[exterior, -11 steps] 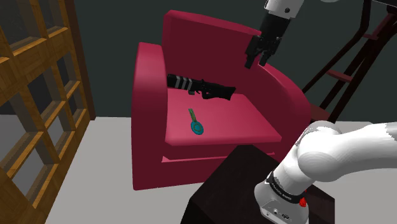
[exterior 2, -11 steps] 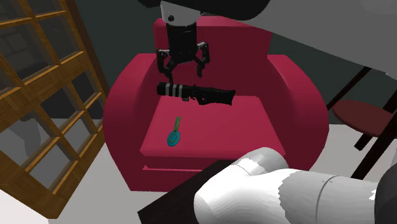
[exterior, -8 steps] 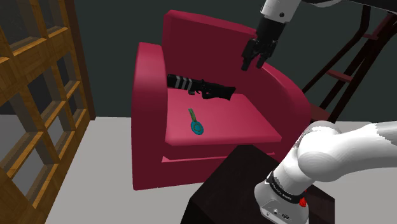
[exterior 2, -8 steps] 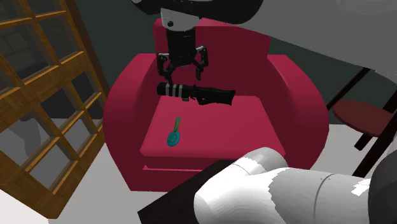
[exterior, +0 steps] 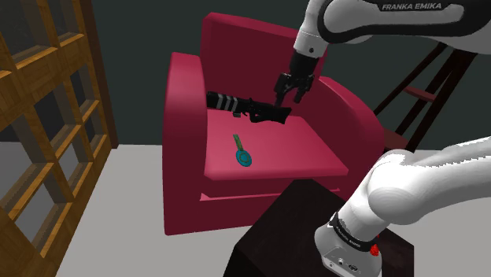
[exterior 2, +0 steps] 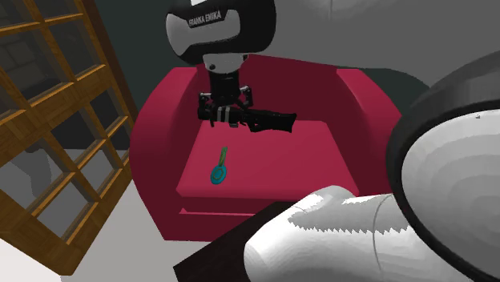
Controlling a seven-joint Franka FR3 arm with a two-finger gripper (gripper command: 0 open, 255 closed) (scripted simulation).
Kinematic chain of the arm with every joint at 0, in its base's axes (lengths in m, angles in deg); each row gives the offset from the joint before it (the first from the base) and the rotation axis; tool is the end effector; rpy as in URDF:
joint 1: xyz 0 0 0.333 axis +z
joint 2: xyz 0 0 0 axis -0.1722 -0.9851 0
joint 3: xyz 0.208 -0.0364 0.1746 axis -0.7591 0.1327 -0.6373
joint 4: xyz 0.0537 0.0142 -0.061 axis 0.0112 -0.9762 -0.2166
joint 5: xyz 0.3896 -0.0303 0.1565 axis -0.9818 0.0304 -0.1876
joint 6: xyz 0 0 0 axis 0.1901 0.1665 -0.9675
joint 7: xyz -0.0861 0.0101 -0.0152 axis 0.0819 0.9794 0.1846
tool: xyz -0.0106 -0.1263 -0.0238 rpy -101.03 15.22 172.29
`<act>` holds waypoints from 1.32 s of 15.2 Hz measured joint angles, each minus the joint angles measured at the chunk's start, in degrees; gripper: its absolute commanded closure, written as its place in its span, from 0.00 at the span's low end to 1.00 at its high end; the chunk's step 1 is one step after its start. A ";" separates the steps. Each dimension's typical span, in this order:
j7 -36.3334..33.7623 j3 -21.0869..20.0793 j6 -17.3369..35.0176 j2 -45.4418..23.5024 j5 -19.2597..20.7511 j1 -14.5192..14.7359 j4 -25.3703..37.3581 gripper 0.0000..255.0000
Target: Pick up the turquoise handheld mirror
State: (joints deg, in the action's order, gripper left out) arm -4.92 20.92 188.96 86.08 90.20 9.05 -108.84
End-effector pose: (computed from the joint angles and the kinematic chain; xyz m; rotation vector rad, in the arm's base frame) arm 0.4163 -0.0452 0.4642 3.1137 -0.3885 0.0260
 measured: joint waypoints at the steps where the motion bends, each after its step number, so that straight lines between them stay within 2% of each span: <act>1: -0.14 0.23 2.05 -1.84 -0.29 0.04 -0.45 0.00; 5: -0.18 1.28 9.09 -8.14 -1.45 0.11 -2.10 0.00; 12: 0.98 3.15 20.30 -21.76 -4.86 0.66 -1.29 0.00; 20: 4.89 4.04 31.59 -40.08 -12.25 1.07 3.37 0.00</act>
State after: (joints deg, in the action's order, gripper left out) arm -0.03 24.96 220.55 46.01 77.95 10.11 -105.47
